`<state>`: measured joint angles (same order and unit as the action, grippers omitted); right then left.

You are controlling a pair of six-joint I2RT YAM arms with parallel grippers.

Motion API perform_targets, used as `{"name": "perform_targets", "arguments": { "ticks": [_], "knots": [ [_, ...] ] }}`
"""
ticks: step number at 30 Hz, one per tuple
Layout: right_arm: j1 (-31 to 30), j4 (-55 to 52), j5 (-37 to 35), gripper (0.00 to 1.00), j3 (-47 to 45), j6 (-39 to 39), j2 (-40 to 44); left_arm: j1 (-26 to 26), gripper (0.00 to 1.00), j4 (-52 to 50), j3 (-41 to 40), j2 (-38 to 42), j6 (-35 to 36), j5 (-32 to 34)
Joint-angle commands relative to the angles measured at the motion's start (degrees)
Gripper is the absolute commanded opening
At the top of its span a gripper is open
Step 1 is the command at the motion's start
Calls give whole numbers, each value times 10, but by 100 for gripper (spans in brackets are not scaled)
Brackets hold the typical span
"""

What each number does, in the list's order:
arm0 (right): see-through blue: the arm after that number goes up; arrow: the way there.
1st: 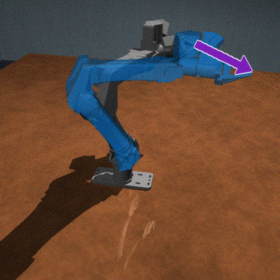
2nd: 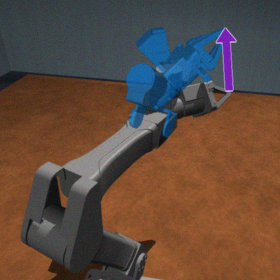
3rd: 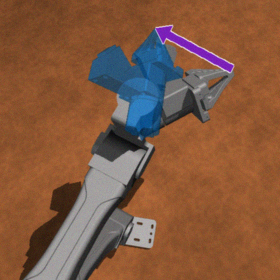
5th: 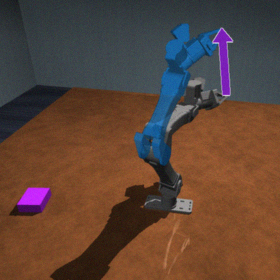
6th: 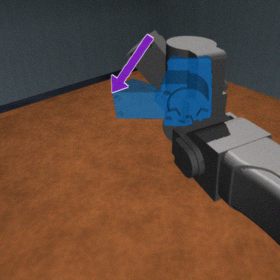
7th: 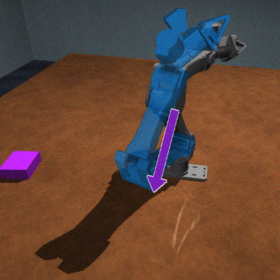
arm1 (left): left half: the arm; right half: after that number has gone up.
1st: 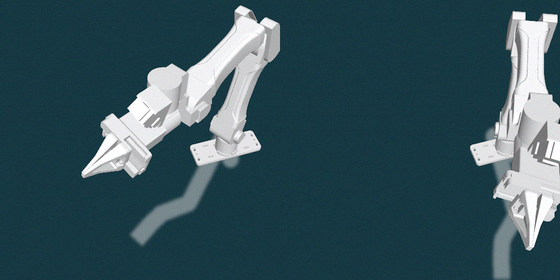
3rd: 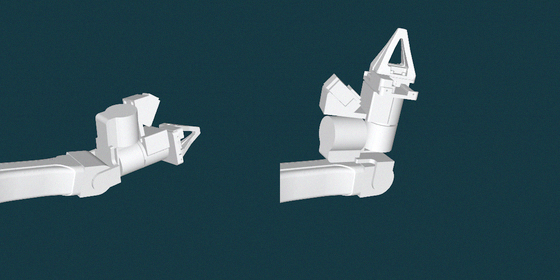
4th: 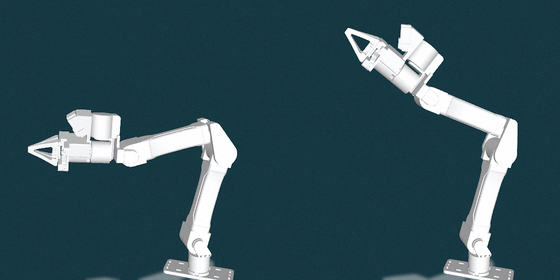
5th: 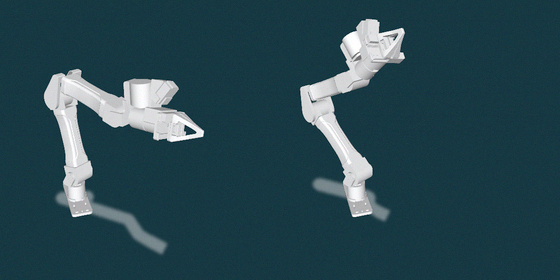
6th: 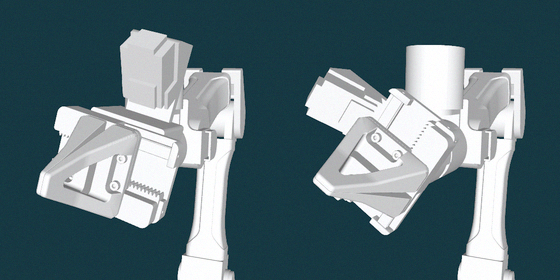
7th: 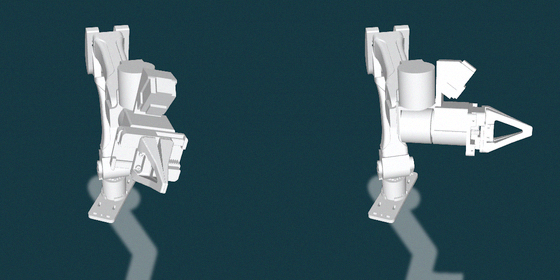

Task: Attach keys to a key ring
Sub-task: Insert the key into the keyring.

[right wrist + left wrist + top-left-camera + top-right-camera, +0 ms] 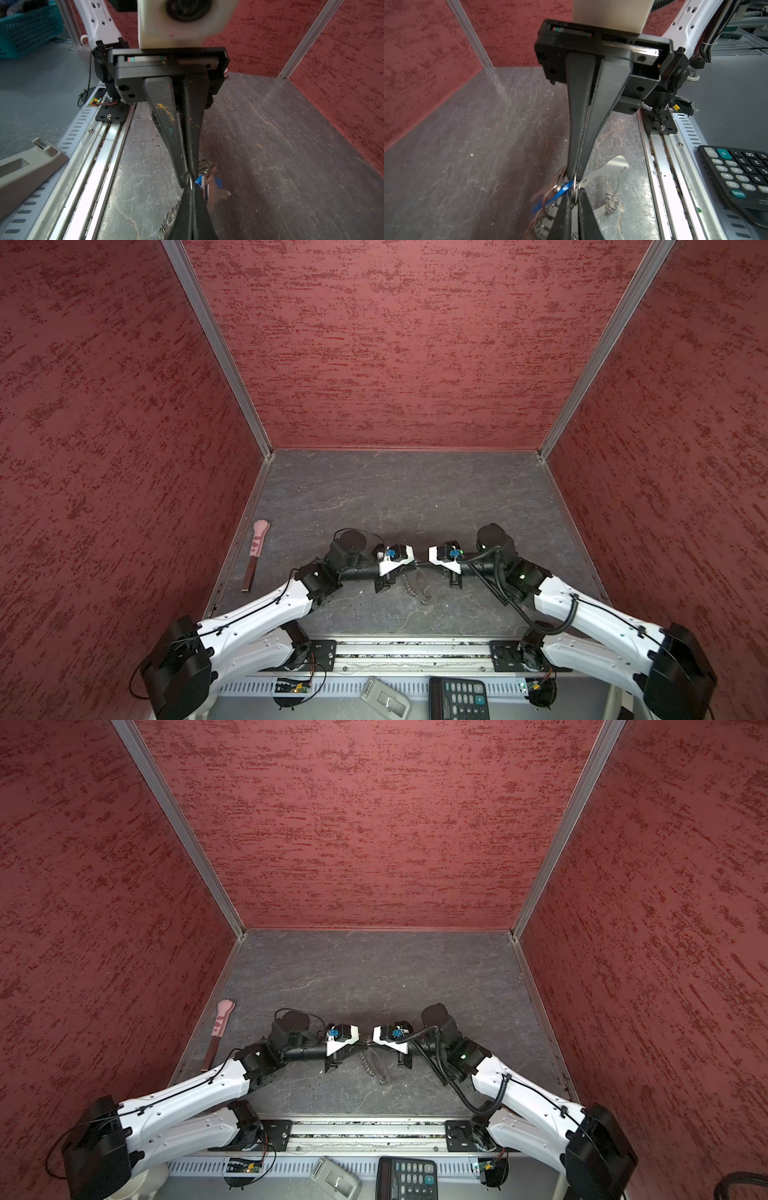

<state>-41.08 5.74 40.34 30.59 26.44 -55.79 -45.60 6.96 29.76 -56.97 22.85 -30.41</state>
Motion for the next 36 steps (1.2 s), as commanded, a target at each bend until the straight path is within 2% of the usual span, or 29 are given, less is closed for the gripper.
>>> {"name": "perform_targets", "arguments": {
  "ticks": [1, 6, 15, 25, 31, 34, 36],
  "knots": [
    [5, 107, 55, 0, -12, -49, 14, 13, 15, 40, -10, 8, -18, -11],
    [5, 227, 66, 0, -52, -100, 4, 19, 19, 49, -12, 13, -27, -25],
    [5, 280, 60, 0, -69, -112, -9, 24, 20, 55, -13, 10, -32, -38],
    [4, 400, 32, 0, -109, -153, -57, 31, 6, 62, -14, 6, -44, -50],
    [4, 361, 26, 0, -94, -136, -64, 32, 0, 54, -11, -2, -41, -47],
    [4, 288, 20, 1, -76, -110, -55, 32, 0, 47, -6, -6, -36, -33],
    [4, 215, 10, 7, -56, -85, -41, 31, 0, 37, -2, -11, -30, -25]
  ]
}}
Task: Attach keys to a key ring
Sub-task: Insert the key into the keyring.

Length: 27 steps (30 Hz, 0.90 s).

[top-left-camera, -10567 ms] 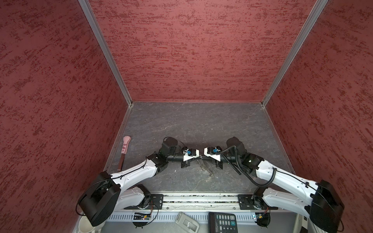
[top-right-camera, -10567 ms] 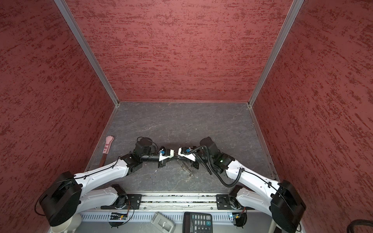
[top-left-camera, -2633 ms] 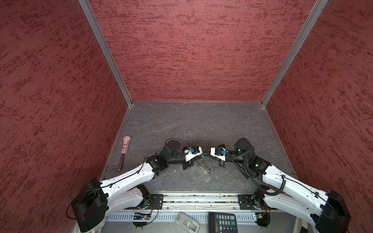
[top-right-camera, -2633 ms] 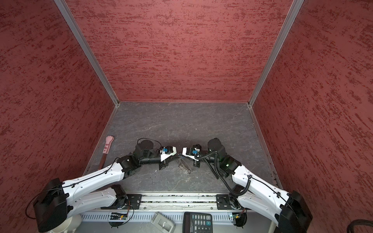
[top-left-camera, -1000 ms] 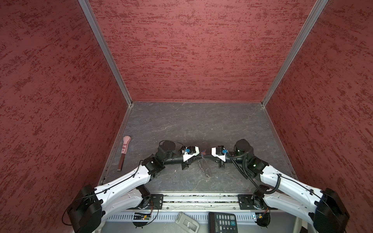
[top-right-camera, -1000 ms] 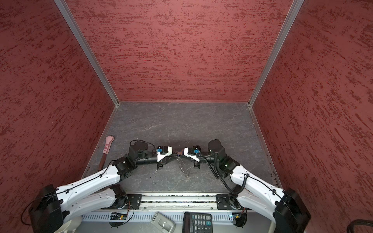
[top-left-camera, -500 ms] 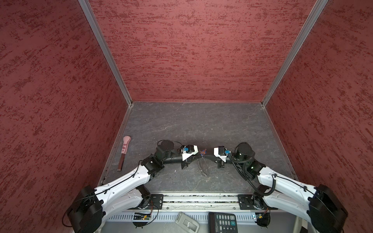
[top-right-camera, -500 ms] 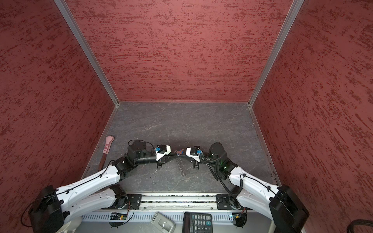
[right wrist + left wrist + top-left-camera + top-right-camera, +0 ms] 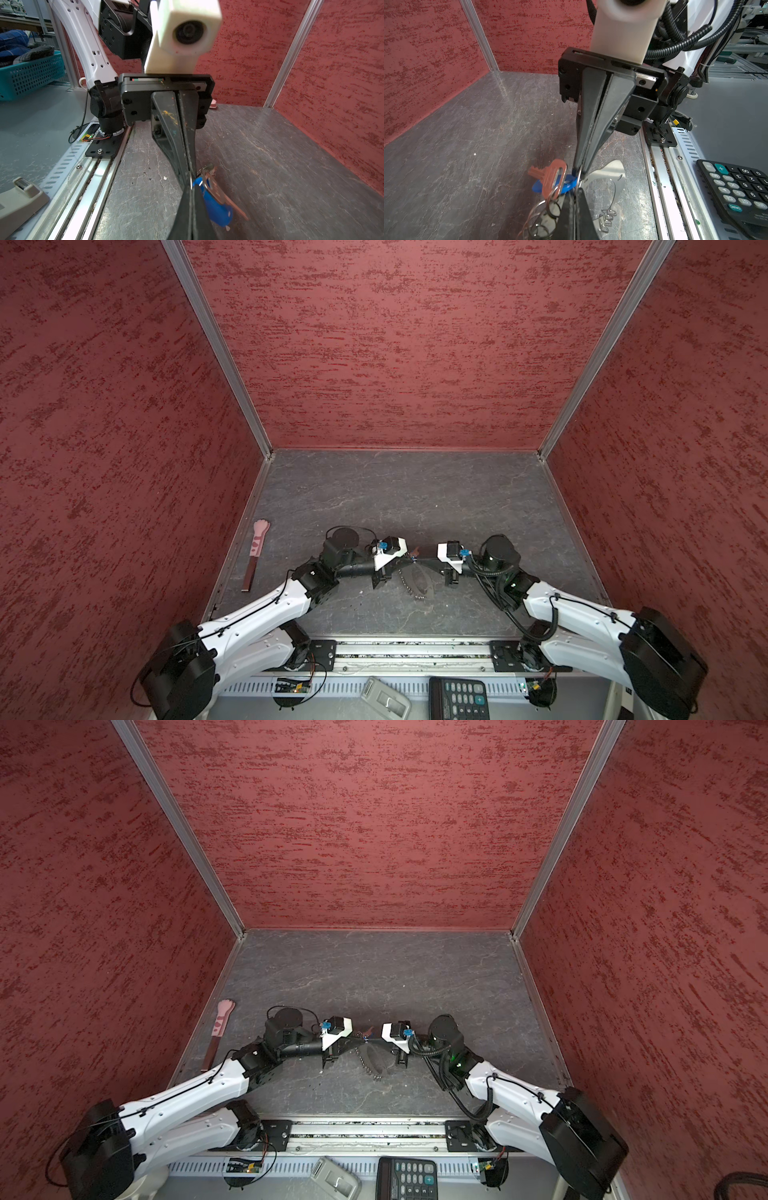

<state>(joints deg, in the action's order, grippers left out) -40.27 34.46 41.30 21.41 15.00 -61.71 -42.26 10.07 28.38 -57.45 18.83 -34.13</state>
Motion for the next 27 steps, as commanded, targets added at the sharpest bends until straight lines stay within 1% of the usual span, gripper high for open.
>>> {"name": "perform_targets", "arguments": {
  "ticks": [1, 3, 5, 9, 18, 27],
  "knots": [
    [-5, -123, -2, 10, 51, 45, 27, -3, 0, 2, 14, -9, 13, 13],
    [-5, -218, -6, 13, 83, 80, 37, -5, 0, -3, 16, -14, 17, 14],
    [-5, -280, -29, 14, 107, 96, 40, -6, 0, -6, 17, -19, 21, 13],
    [-5, -362, -46, 14, 142, 125, 32, -7, 0, -7, 17, -16, 24, 11],
    [-6, -406, -29, 14, 175, 130, 11, -6, 0, -7, 14, -17, 26, 3],
    [-14, -405, -21, 14, 183, 131, -3, -8, 0, -9, 14, -18, 26, -4]
  ]
}}
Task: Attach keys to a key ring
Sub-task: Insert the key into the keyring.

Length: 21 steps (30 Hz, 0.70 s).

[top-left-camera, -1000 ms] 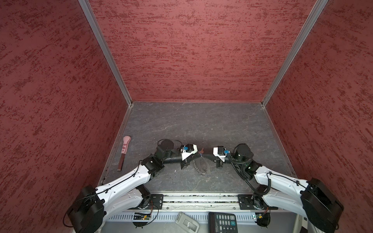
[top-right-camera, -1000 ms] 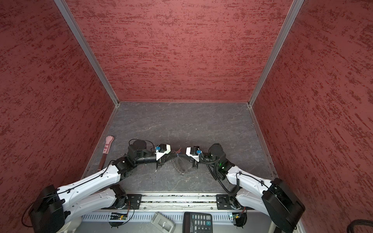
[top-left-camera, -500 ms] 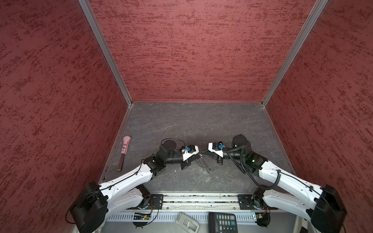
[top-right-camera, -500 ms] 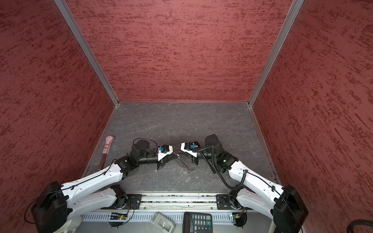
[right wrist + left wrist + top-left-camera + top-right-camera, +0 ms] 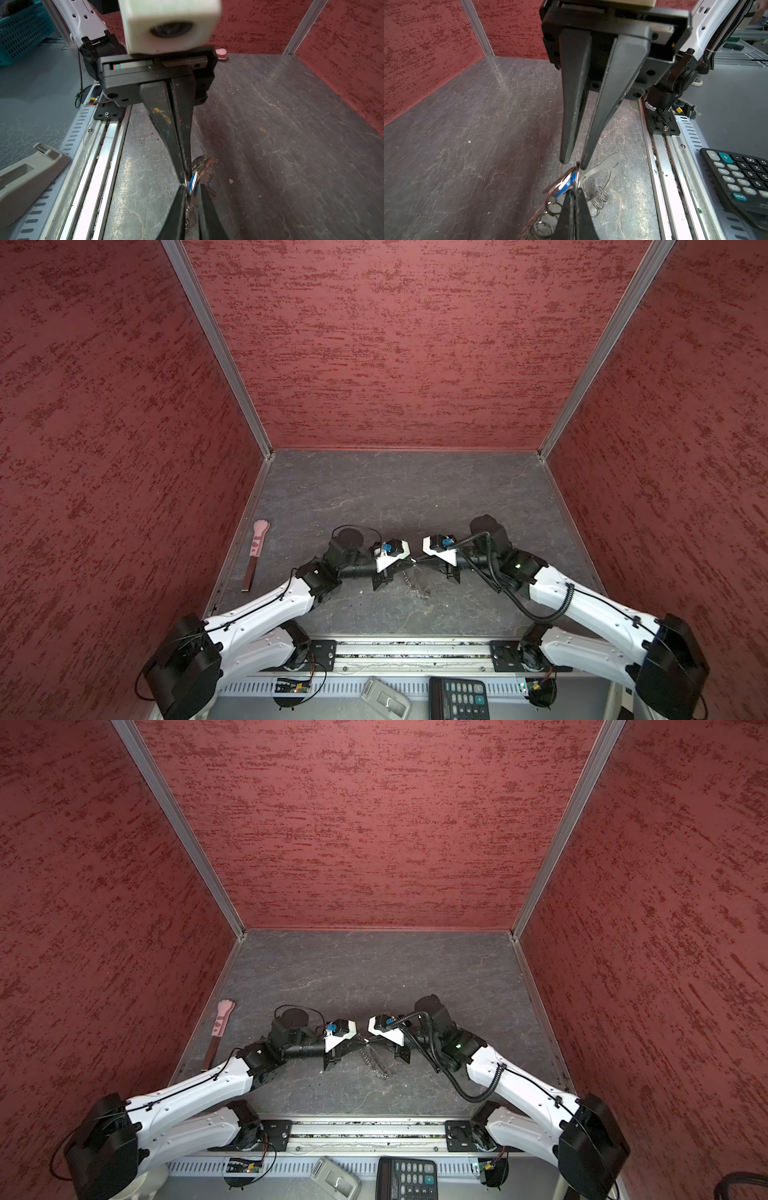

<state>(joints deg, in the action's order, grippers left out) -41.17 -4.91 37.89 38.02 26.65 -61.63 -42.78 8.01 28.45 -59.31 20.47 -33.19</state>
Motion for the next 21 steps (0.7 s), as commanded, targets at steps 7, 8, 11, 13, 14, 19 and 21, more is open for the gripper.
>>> {"name": "perform_targets", "arguments": {
  "ticks": [7, 8, 11, 13, 14, 19, 21],
  "knots": [
    [-8, -12, 18, 13, 18, 15, -8, -2, 0, 12, 13, 2, 10, -16],
    [-9, -12, 18, 13, 17, 15, -9, -2, 0, 13, 12, 2, 10, -16],
    [-10, -12, 23, 12, 18, 15, -11, -3, 0, 14, 13, 2, 10, -17],
    [-10, -11, 26, 10, 18, 15, -12, -3, 0, 15, 12, 2, 10, -17],
    [-10, -11, 26, 8, 19, 15, -12, -3, 0, 14, 12, 2, 10, -16],
    [-10, -8, 26, 0, 20, 15, -7, -3, 0, 26, 6, 6, 7, -10],
    [-9, 18, 28, 0, 7, 2, 6, 0, 6, 40, -3, 12, 1, -5]
  ]
}}
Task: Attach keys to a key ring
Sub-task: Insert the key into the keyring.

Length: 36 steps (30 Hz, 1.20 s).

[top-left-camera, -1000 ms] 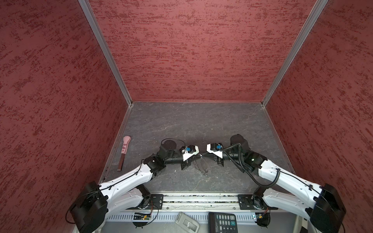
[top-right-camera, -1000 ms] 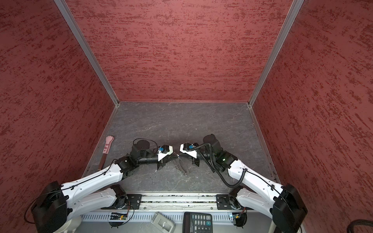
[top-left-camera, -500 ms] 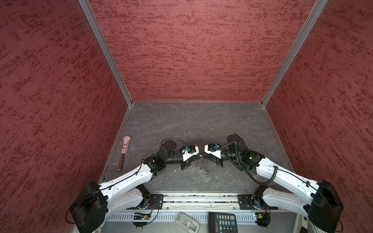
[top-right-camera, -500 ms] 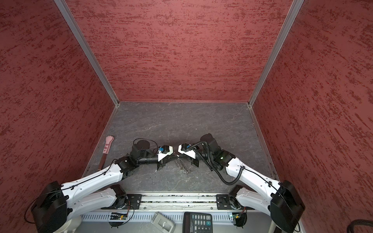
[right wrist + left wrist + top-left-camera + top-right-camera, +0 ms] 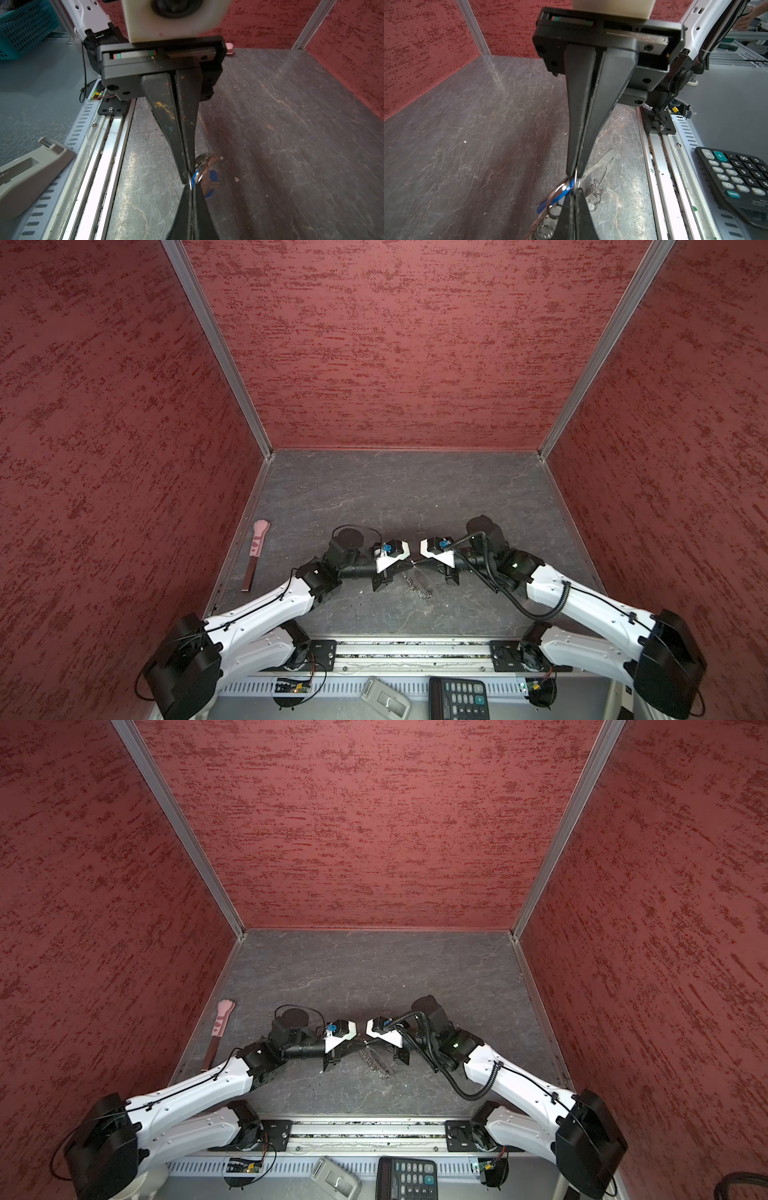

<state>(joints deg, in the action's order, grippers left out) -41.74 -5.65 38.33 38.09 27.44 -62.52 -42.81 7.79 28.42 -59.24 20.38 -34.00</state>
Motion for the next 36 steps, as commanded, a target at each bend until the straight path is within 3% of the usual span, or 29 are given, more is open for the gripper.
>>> {"name": "perform_targets", "arguments": {
  "ticks": [1, 11, 23, 27, 32, 36],
  "knots": [
    [-3, 42, 26, 0, 0, -13, 21, 2, 9, 48, -6, 14, -1, 2],
    [4, 286, 91, 0, -93, -115, 50, 12, 20, 68, -18, 39, -18, -31],
    [1, 458, 23, 0, -164, -200, 50, 14, 18, 85, -24, 44, -31, -2],
    [-6, 465, -17, 0, -175, -201, 52, 16, 14, 91, -27, 43, -32, 26],
    [-12, 392, -76, 0, -161, -156, 55, 15, 13, 76, -20, 38, -26, 25],
    [-12, 298, -62, 0, -135, -98, 62, 22, 21, 84, -27, 60, -40, 53]
  ]
}}
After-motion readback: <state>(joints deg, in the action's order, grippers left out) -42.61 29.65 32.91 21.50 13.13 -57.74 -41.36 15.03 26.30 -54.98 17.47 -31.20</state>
